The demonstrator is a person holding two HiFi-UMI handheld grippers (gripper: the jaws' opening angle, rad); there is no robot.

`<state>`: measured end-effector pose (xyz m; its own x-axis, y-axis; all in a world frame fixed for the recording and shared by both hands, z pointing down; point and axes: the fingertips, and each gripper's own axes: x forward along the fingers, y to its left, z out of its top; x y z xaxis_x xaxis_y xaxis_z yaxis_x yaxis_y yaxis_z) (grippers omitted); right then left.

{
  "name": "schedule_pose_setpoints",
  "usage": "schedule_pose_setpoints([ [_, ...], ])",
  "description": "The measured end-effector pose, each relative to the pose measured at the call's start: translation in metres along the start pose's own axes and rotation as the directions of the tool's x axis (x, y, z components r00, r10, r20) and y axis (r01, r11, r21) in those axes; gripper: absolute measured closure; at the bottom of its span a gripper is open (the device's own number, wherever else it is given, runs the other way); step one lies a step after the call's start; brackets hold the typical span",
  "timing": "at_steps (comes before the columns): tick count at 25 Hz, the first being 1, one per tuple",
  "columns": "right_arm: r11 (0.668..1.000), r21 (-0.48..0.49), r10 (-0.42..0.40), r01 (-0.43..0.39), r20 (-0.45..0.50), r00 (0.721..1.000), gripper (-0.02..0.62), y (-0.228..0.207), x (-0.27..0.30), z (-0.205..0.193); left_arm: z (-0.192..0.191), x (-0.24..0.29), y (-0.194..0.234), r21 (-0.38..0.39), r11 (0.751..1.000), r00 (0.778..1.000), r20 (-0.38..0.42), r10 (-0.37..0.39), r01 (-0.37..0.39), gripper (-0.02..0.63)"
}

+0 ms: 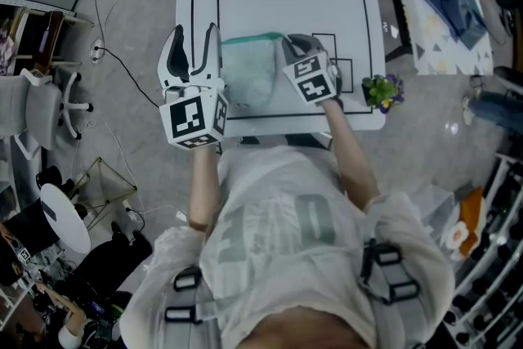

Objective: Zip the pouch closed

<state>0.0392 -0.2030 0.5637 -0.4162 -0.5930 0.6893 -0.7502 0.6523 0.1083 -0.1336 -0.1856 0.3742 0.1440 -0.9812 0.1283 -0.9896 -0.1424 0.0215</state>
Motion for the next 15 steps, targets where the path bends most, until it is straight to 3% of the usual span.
schedule_pose_setpoints([
  [8, 0.998, -0.027, -0.045, 0.049, 0.13, 0.99, 0.574, -0.01, -0.03, 0.048, 0.007, -0.001, -0.008, 0.007, 1.0, 1.0, 0.02, -0.016, 0.015, 0.385],
  [15, 0.996, -0.042, -0.063, 0.078, 0.287, 0.956, 0.574, -0.016, -0.07, 0.094, 0.011, -0.005, -0.003, -0.027, 1.0, 0.999, 0.035, -0.015, 0.016, 0.387],
])
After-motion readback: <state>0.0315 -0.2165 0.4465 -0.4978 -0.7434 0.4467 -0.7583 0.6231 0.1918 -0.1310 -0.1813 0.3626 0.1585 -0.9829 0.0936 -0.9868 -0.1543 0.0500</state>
